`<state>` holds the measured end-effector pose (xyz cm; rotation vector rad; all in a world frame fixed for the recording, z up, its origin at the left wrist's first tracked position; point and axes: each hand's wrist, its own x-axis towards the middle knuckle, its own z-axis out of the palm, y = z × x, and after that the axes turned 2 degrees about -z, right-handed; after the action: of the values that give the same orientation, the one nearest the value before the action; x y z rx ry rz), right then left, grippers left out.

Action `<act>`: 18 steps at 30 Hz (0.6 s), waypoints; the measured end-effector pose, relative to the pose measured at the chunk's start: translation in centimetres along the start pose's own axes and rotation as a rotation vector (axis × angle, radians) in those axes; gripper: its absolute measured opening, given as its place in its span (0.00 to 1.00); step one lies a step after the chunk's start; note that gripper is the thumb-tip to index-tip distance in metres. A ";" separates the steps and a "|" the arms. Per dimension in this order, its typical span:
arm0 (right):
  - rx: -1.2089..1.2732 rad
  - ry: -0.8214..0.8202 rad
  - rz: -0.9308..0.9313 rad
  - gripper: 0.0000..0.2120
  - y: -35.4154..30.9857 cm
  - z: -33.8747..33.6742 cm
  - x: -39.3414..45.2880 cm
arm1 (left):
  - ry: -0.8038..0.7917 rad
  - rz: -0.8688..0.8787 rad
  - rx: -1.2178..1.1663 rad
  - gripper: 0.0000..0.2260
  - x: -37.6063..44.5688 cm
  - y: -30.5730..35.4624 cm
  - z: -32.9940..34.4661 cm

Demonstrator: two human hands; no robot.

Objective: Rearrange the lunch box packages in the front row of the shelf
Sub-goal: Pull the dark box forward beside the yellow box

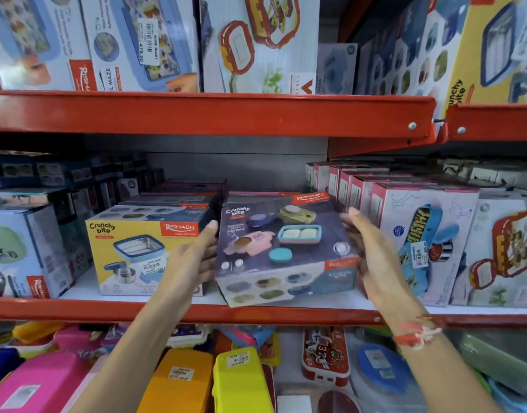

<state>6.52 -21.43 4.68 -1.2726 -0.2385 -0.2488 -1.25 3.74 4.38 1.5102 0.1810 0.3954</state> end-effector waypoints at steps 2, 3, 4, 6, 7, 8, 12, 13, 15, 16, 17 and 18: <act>0.016 -0.016 -0.029 0.13 0.2 0.0 0.1 | -0.008 0.060 0.011 0.13 0.2 -0.1 0.3; -0.006 -0.028 -0.053 0.14 0.6 -0.1 0.1 | 0.000 0.086 -0.001 0.10 0.4 -0.3 0.4; -0.031 -0.033 -0.076 0.16 1.1 -0.2 0.2 | 0.018 0.109 -0.011 0.09 0.4 -0.5 0.5; -0.038 -0.042 -0.102 0.18 1.9 -0.1 0.4 | 0.051 0.155 -0.015 0.14 0.6 -1.4 0.7; -0.036 -0.044 -0.111 0.19 2.4 0.0 0.4 | 0.070 0.167 -0.020 0.18 0.8 -2.0 0.7; -0.034 -0.042 -0.117 0.18 2.9 0.0 0.5 | 0.088 0.172 -0.028 0.21 0.9 -2.5 0.8; -0.056 -0.011 -0.132 0.19 5.4 -0.2 0.2 | 0.145 0.198 0.016 0.24 1.7 -4.5 0.8; -0.069 0.010 -0.128 0.19 6.1 -0.3 0.2 | 0.160 0.200 0.028 0.24 1.9 -4.8 0.9; -0.099 0.052 -0.124 0.19 7.3 -0.5 0.0 | 0.187 0.203 0.043 0.24 2.0 -5.5 1.2; -0.109 0.071 -0.123 0.20 7.7 -0.5 -0.1 | 0.196 0.203 0.048 0.24 2.1 -5.8 1.2; -0.118 0.093 -0.119 0.20 8.0 -0.4 -0.2 | 0.204 0.203 0.053 0.24 2.2 -6.0 1.3; -0.127 0.110 -0.121 0.20 8.2 -0.3 -0.3 | 0.210 0.211 0.064 0.24 2.2 -6.2 1.3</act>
<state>8.79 -19.46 -2.98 -1.3668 -0.2079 -0.4422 2.14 3.27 -1.41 1.5553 0.2014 0.7237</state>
